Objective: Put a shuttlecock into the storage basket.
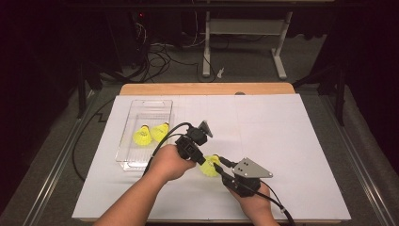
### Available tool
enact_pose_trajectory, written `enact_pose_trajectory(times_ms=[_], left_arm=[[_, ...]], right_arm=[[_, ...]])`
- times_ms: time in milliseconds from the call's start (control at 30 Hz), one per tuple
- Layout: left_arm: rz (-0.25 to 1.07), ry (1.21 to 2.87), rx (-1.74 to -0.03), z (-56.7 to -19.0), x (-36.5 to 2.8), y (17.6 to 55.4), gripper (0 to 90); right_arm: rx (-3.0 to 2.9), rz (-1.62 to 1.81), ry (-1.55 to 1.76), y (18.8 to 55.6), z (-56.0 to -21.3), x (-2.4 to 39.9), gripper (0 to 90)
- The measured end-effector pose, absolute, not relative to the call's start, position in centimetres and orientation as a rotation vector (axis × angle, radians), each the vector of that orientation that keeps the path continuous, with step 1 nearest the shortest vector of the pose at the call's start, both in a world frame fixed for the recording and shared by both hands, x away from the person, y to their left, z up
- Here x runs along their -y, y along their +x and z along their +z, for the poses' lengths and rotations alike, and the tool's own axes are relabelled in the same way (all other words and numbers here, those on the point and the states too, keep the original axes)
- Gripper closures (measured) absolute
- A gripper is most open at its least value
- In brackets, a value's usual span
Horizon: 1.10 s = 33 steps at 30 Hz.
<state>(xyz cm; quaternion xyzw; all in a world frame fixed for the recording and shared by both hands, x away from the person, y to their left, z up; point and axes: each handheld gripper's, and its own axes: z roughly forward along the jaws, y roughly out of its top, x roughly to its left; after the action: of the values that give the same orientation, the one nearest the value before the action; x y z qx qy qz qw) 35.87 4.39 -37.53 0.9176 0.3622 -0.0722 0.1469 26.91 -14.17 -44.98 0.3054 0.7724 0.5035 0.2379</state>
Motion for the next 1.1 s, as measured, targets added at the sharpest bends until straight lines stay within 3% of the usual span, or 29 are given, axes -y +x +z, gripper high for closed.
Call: enact_pose_trajectory(times_ms=[1100], left_arm=[[-0.208,2.644,-1.087,-37.9,-6.3,36.1,89.4]], right_arm=[[-2.079,1.444,0.911,27.5,-44.2,18.0,34.4]])
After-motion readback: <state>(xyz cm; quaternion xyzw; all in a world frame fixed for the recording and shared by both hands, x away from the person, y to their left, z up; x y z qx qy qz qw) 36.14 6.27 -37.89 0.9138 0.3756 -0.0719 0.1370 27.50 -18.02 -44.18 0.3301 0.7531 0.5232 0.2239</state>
